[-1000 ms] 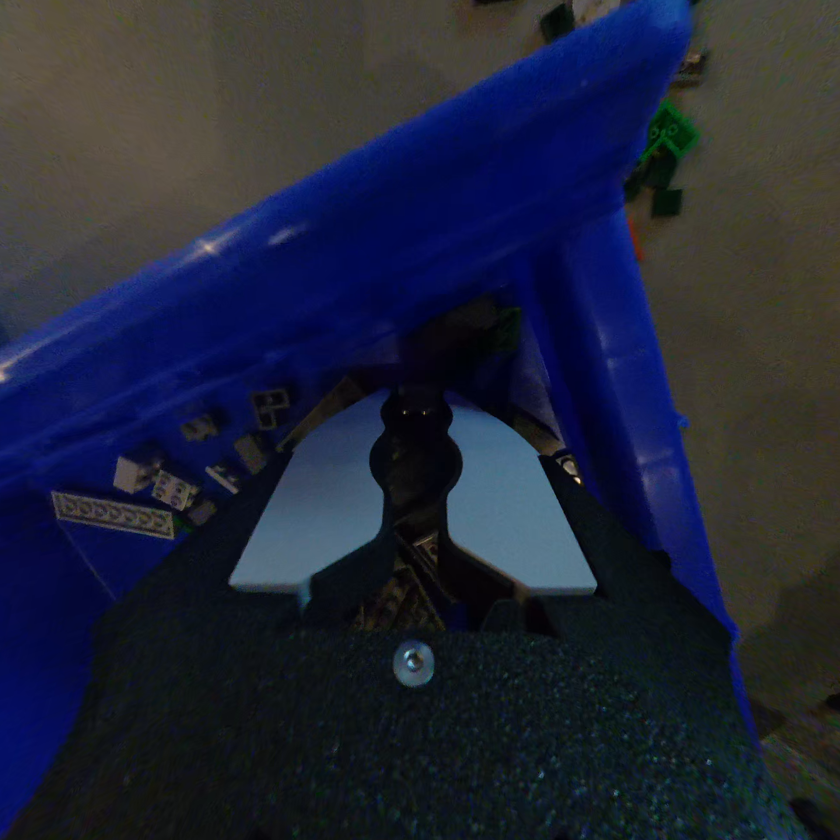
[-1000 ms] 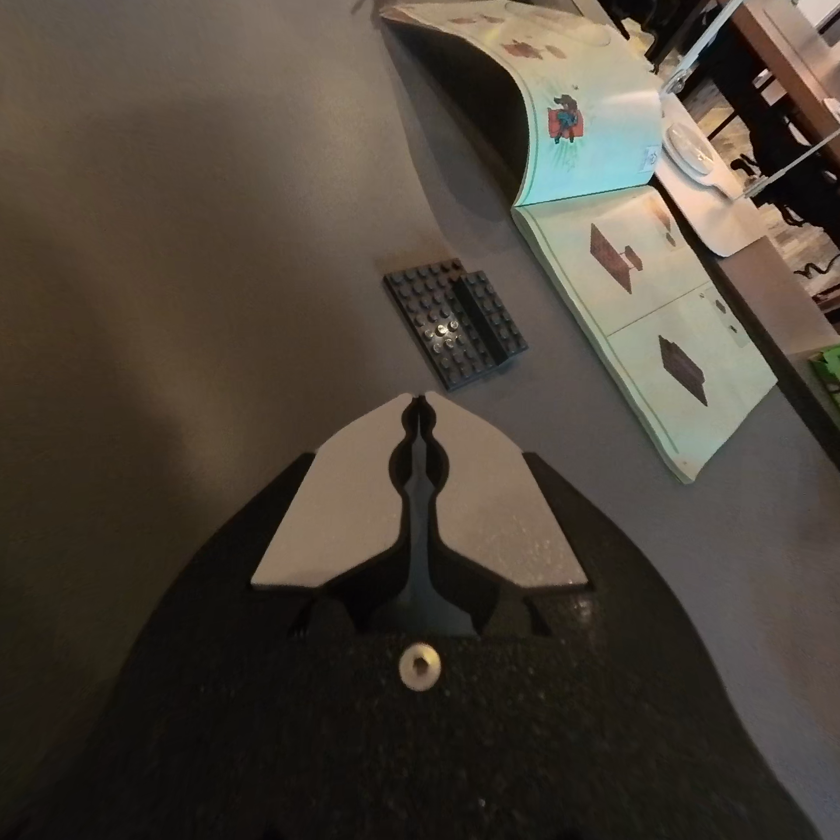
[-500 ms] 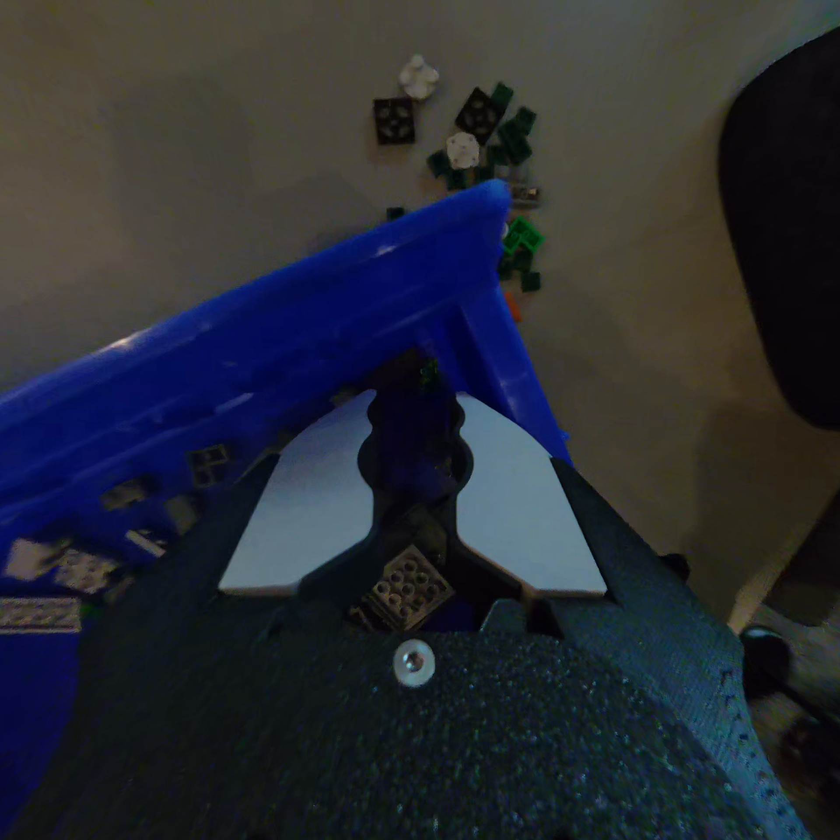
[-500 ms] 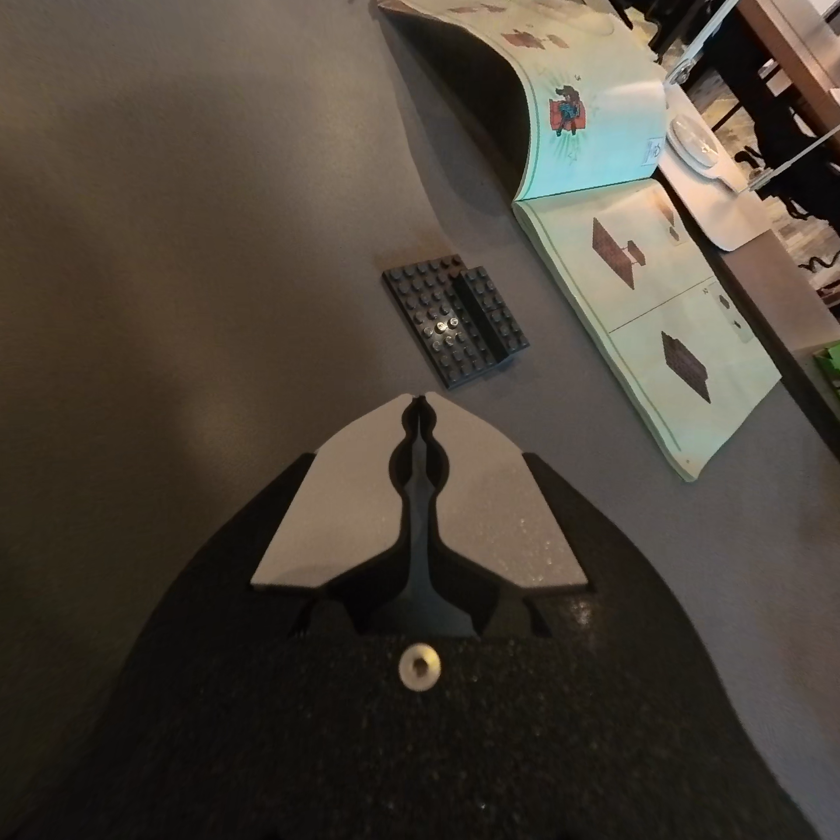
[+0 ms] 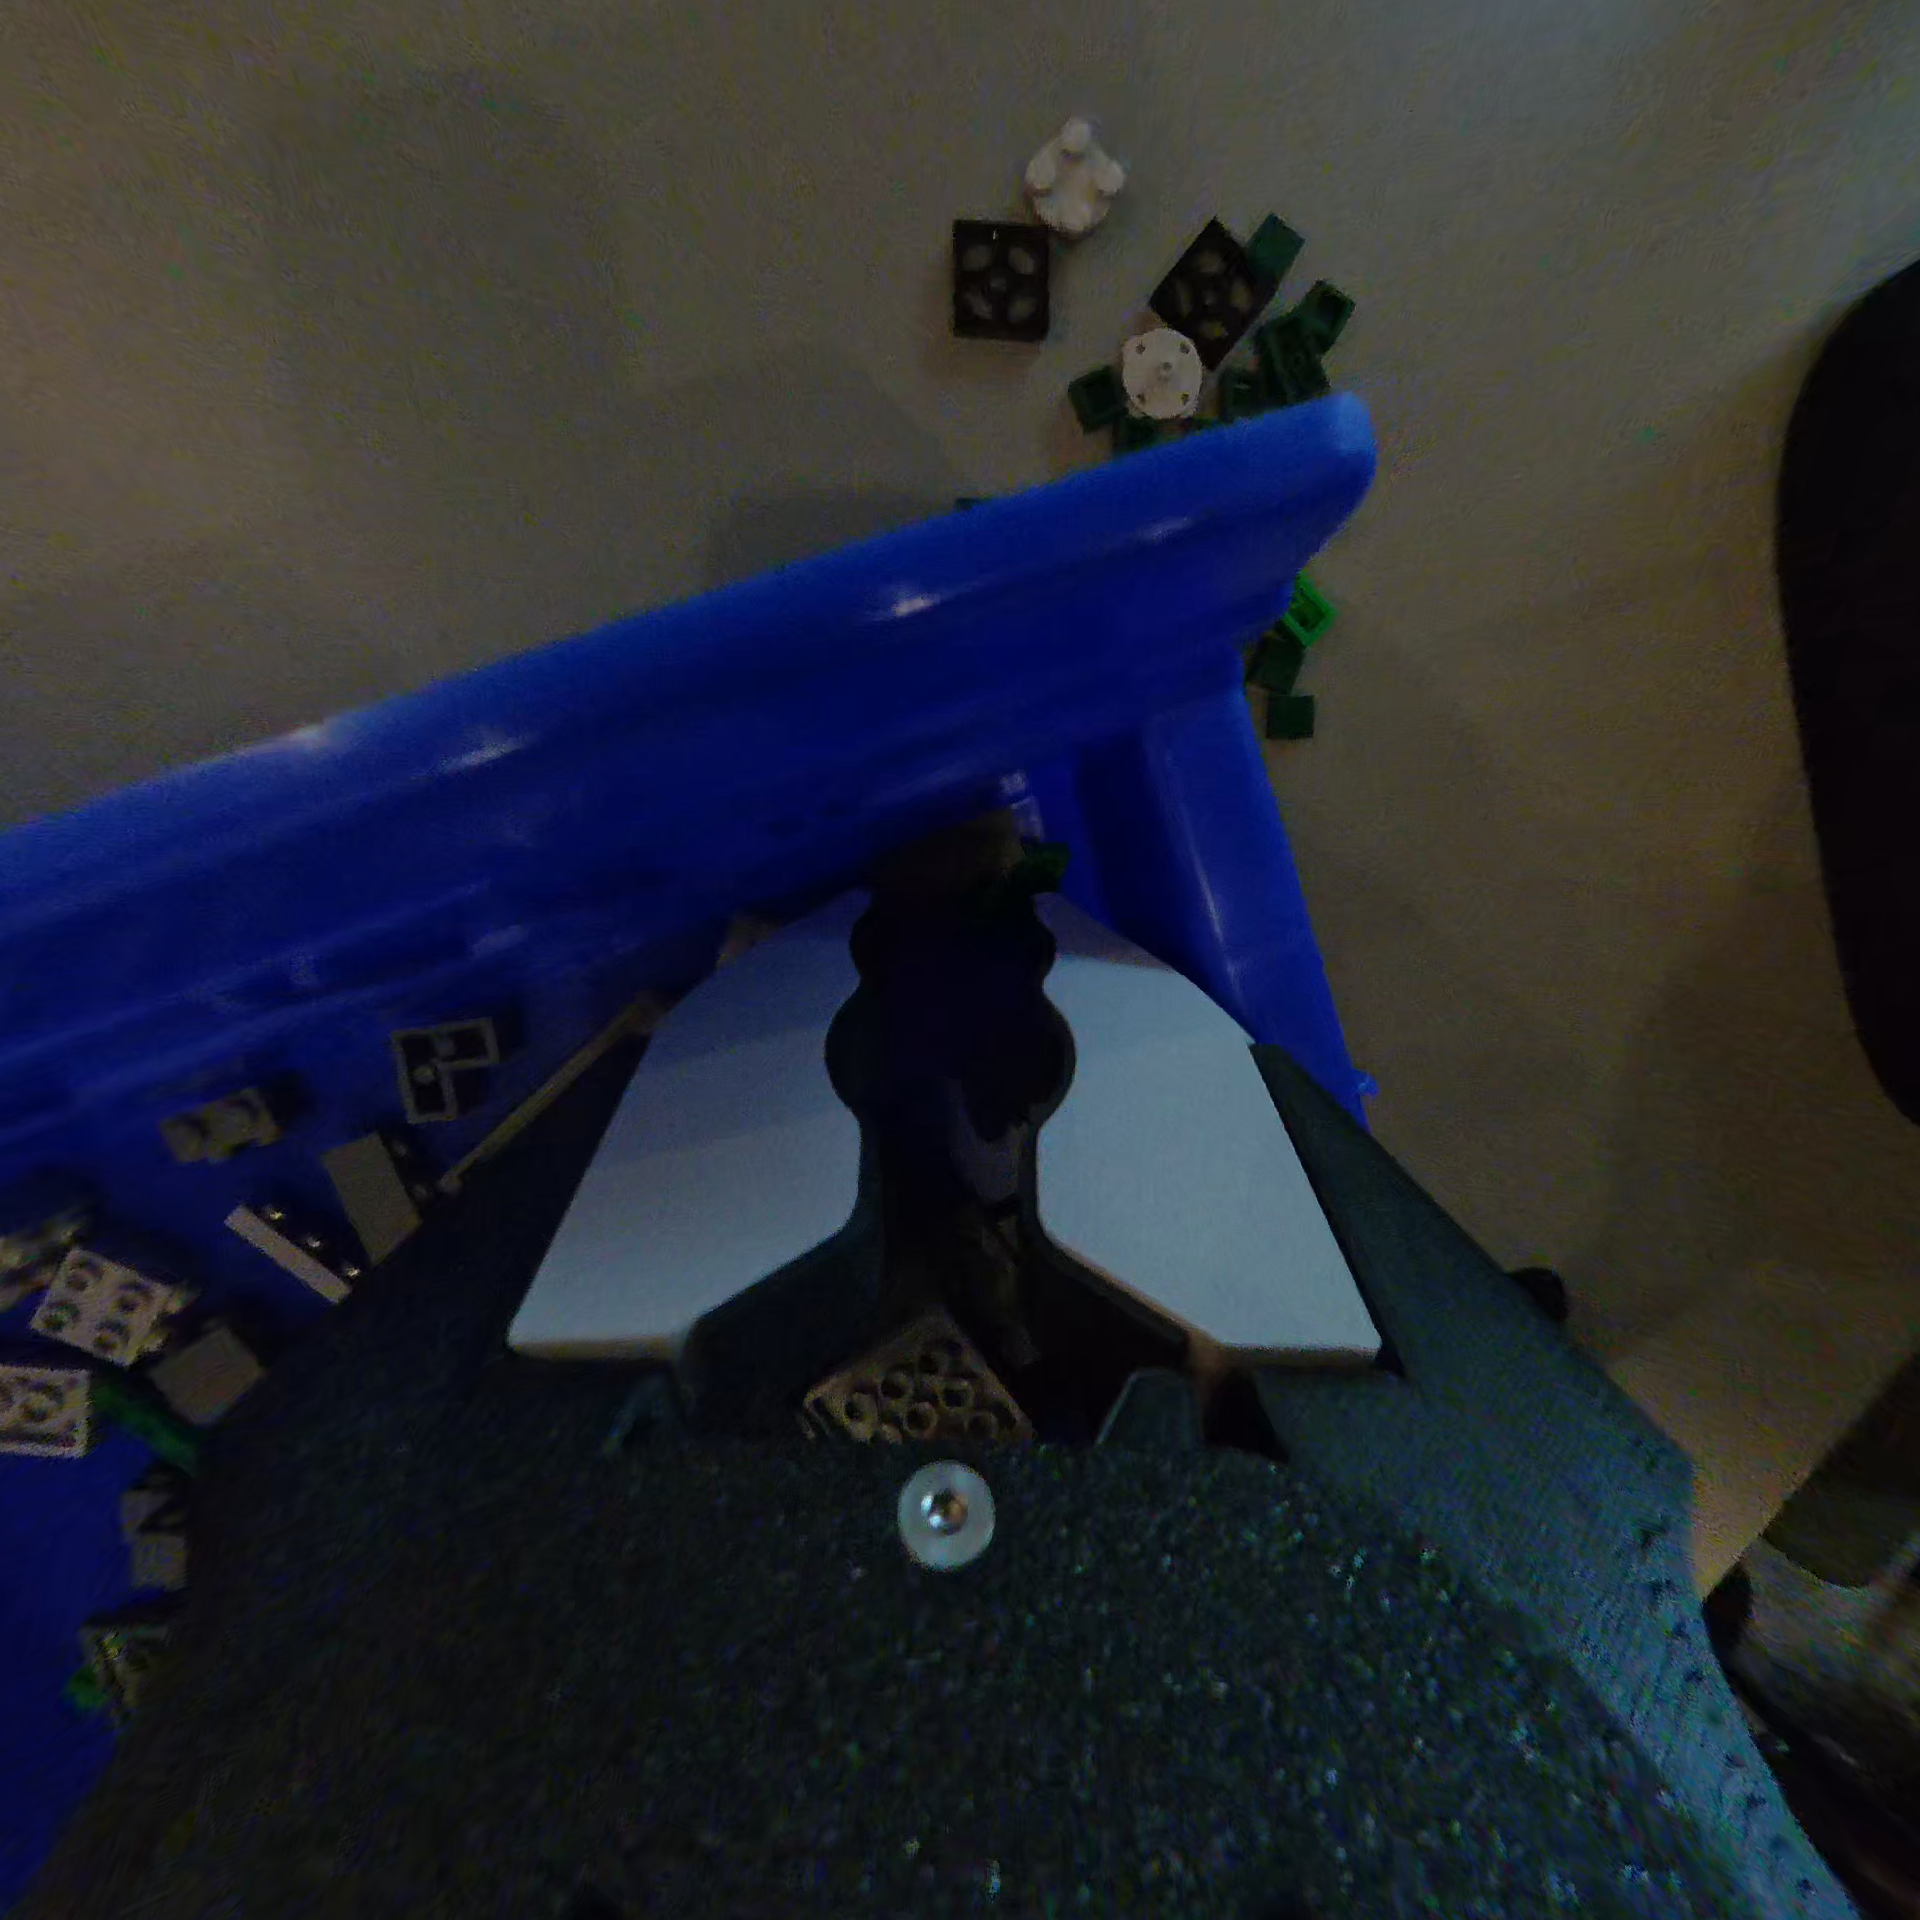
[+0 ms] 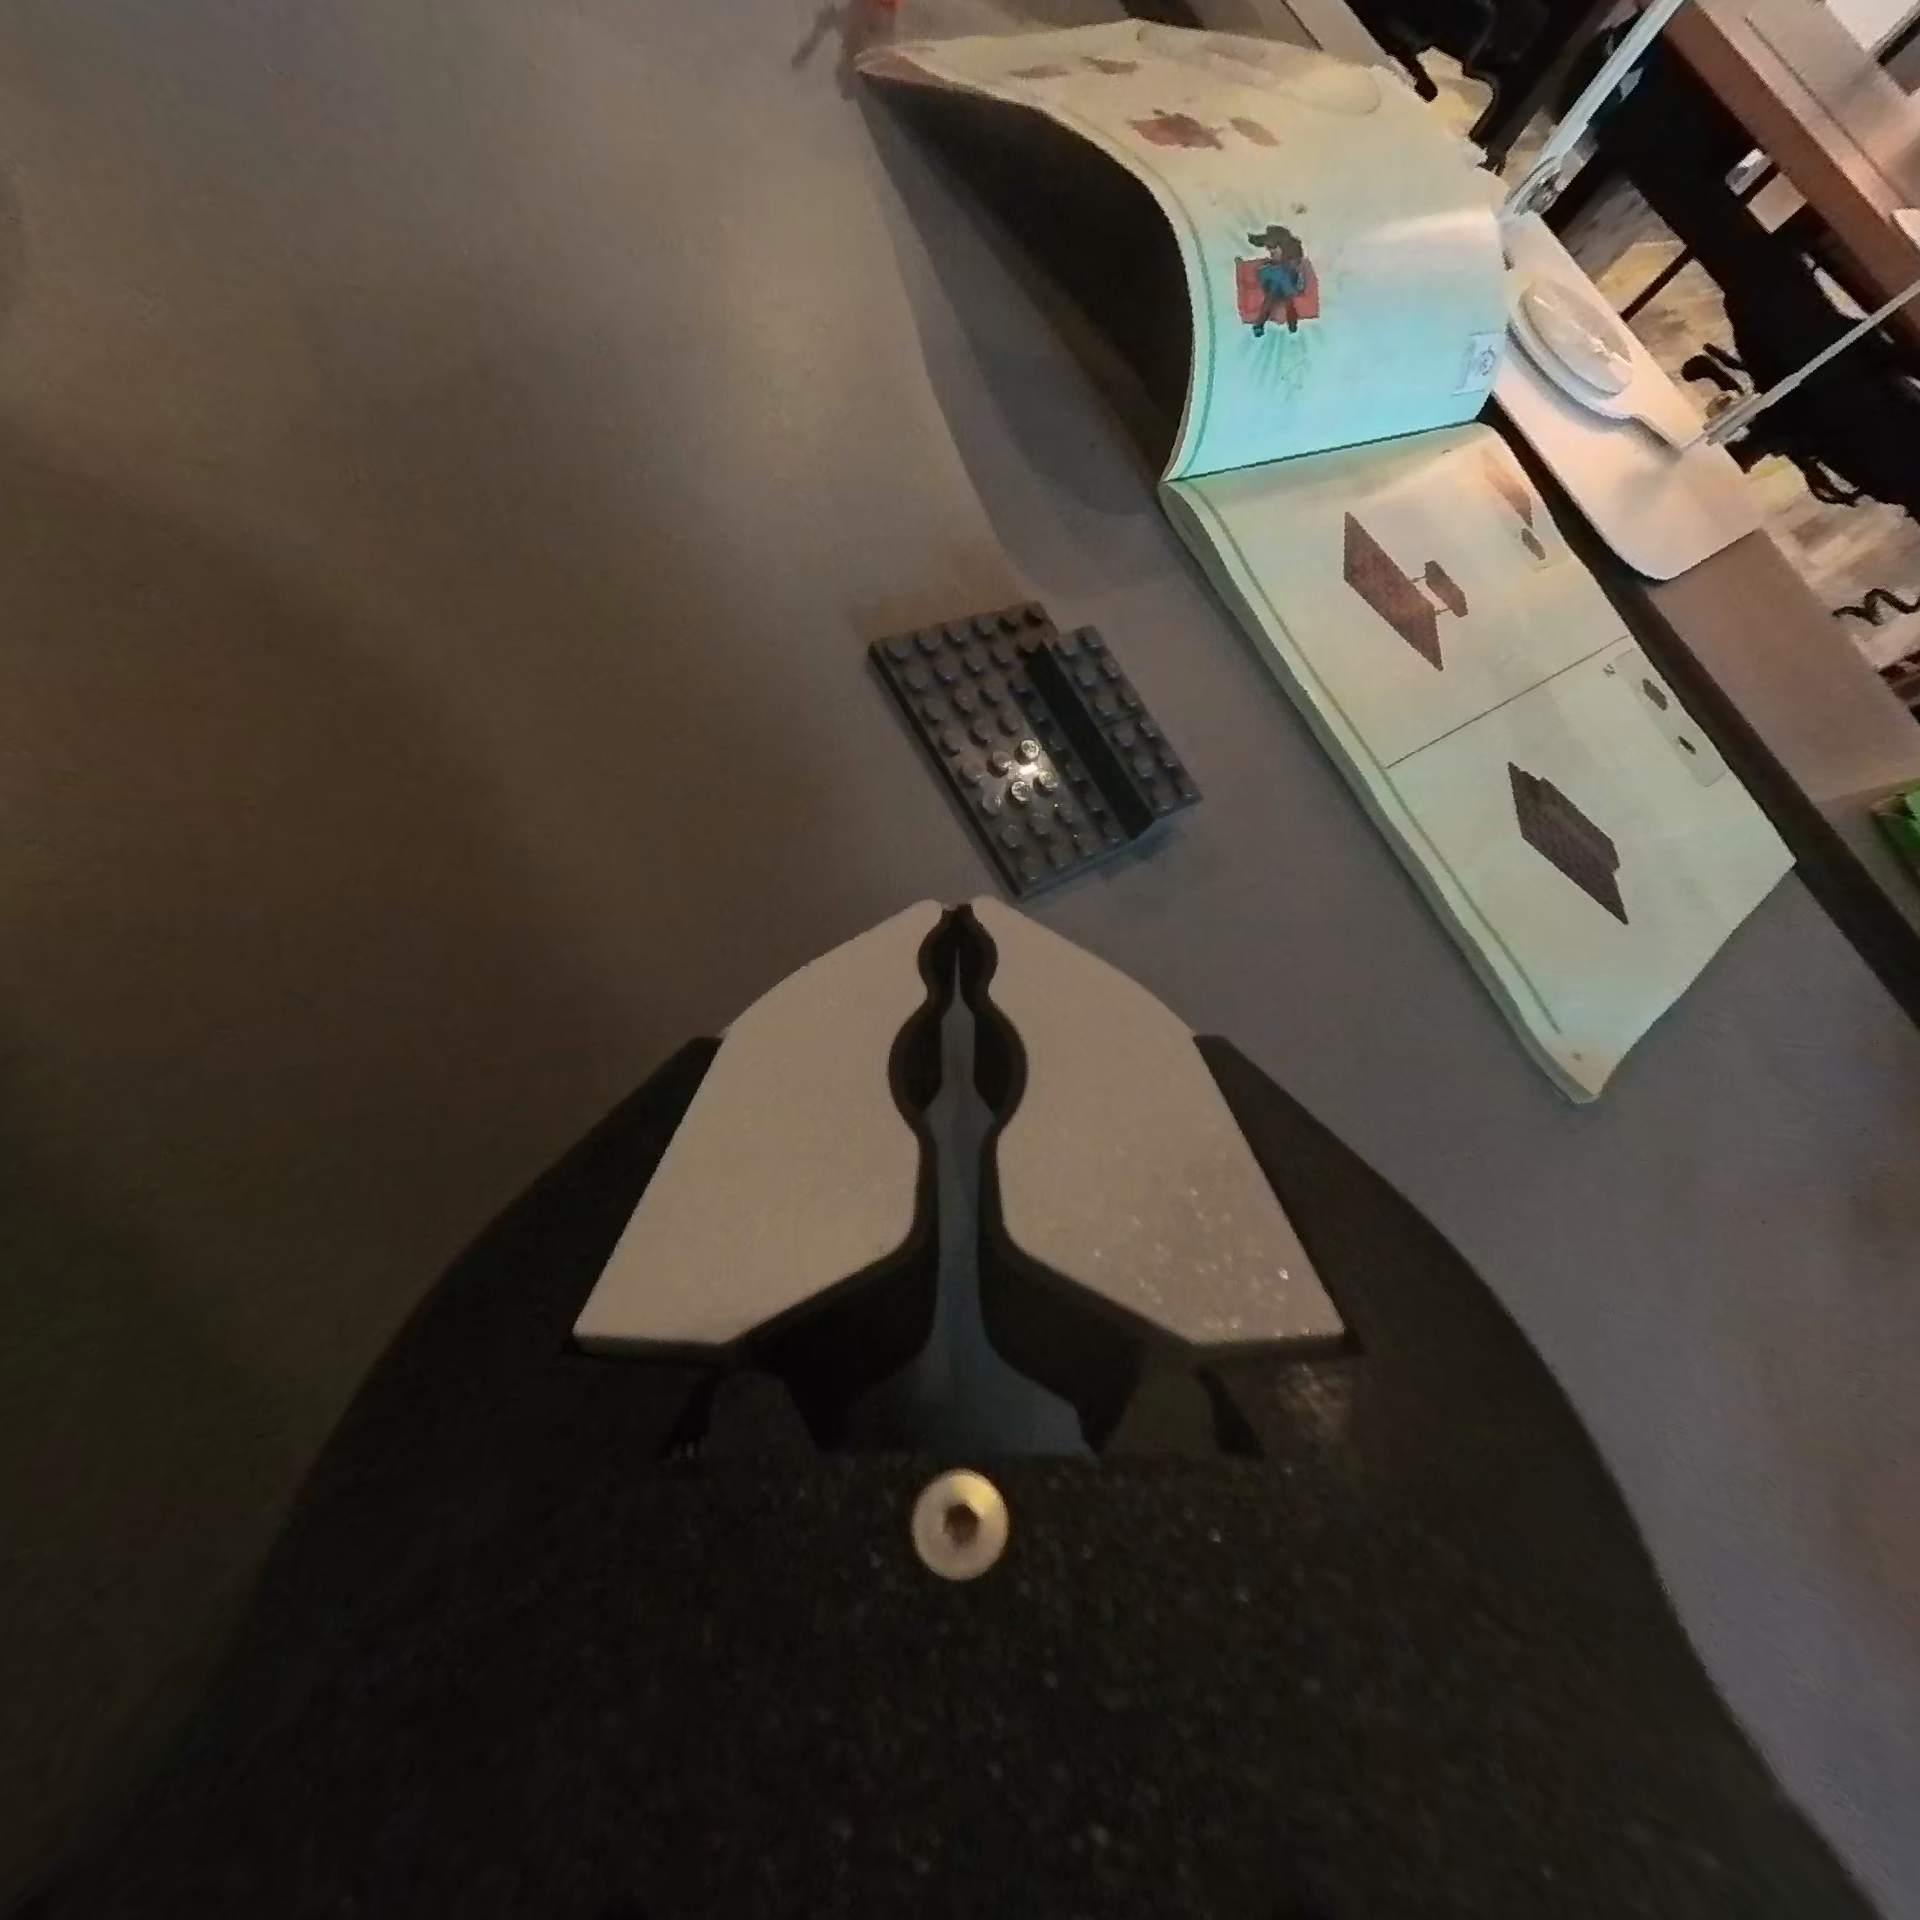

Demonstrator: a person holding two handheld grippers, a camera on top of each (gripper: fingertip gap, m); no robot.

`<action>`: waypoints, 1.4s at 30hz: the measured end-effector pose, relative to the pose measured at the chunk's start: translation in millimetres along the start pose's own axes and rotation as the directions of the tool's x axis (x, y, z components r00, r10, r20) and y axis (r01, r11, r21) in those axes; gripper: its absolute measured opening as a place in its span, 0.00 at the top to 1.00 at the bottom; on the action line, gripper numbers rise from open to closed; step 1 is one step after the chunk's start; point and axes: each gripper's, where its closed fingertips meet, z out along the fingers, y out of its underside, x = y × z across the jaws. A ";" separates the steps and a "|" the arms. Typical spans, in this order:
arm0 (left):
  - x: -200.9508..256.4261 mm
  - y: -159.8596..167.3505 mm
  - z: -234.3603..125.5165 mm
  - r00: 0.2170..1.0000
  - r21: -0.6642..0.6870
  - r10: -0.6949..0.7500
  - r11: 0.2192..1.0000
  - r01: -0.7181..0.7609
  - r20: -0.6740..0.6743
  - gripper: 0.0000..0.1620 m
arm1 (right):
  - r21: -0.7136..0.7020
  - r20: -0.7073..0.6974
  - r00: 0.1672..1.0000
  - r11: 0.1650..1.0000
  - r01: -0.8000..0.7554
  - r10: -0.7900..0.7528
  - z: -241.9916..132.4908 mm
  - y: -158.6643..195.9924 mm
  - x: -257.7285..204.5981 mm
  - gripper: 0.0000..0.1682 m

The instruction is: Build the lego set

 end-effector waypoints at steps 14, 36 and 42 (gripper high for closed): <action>-29.0 29.6 -19.1 0.987 -0.070 0.041 0.997 -0.031 0.155 1.00 | 0.014 0.008 1.000 1.000 -0.010 0.010 -1.0 -1.8 -0.4 1.00; 1.9 3.8 -50.2 0.970 0.141 0.209 0.964 -0.226 0.128 0.84 | -0.008 0.002 1.000 1.000 0.001 -0.001 1.0 0.5 -1.0 1.00; 5.3 11.5 -37.1 0.942 0.052 0.312 0.946 -0.320 0.123 0.83 | -0.007 0.000 1.000 1.000 -0.003 0.003 0.7 0.6 -0.3 1.00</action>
